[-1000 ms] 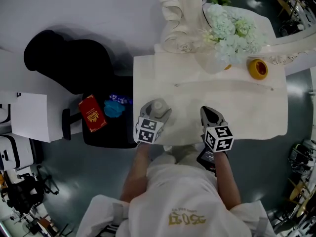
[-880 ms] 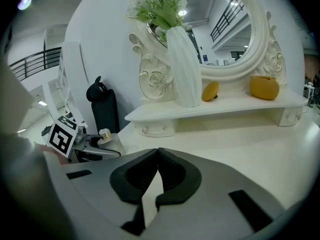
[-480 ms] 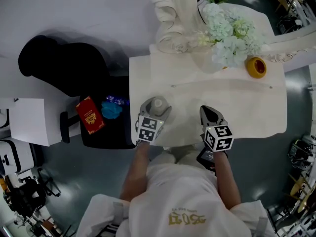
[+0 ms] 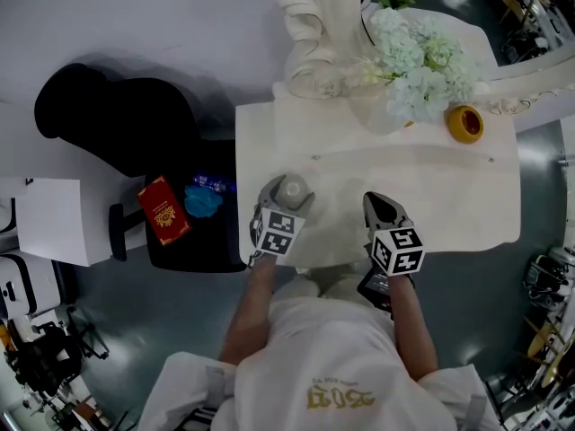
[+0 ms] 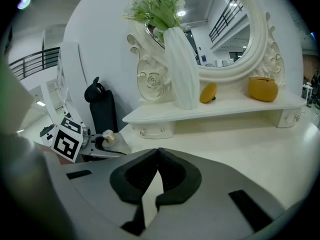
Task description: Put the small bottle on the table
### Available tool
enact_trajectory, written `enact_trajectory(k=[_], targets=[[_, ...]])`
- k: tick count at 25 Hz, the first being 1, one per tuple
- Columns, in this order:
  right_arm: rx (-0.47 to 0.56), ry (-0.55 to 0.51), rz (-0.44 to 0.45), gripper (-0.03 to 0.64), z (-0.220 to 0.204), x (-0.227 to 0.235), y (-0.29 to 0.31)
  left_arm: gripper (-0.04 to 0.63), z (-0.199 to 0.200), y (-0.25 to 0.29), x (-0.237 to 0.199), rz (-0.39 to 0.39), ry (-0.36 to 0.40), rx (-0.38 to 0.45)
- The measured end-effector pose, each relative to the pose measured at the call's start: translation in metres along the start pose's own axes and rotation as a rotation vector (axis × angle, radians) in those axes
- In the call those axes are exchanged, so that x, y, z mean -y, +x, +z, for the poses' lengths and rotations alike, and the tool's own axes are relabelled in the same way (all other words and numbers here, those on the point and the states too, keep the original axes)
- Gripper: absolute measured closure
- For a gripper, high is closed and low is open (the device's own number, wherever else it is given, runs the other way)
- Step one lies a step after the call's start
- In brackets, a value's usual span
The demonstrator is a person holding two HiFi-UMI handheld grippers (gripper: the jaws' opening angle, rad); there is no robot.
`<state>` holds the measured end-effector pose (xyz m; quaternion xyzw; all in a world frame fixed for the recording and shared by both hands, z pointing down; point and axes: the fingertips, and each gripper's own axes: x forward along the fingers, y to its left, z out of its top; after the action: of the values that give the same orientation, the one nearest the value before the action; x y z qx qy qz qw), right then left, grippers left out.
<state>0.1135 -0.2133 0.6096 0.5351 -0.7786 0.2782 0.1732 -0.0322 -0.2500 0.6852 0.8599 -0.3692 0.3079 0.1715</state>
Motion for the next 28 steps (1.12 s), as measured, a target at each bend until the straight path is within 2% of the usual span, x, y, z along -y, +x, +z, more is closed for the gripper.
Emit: enact_trajectory(k=[4,11,14,22,26,28], targets=[[0.008,-0.006,-0.003,0.603,0.003,-0.001,-0.005,0.241,-0.002,0.000,-0.002,0.013,-0.048,-0.002],[0.023,-0.014,-0.006,0.604,0.002,-0.004,-0.016,0.230,0.003,-0.007,0.001,0.032,-0.049,0.002],[0.031,-0.022,-0.001,0.604,0.003,-0.009,-0.021,0.216,0.000,-0.013,0.001,0.065,-0.039,-0.005],[0.051,-0.040,0.008,0.603,0.000,-0.021,-0.038,0.236,-0.003,-0.034,0.002,0.109,-0.045,0.017],[0.066,-0.049,0.014,0.604,0.001,-0.028,-0.045,0.250,0.006,-0.051,0.001,0.134,-0.051,0.082],[0.075,-0.054,0.017,0.604,0.001,-0.031,-0.048,0.287,0.016,-0.064,-0.001,0.162,-0.036,0.143]])
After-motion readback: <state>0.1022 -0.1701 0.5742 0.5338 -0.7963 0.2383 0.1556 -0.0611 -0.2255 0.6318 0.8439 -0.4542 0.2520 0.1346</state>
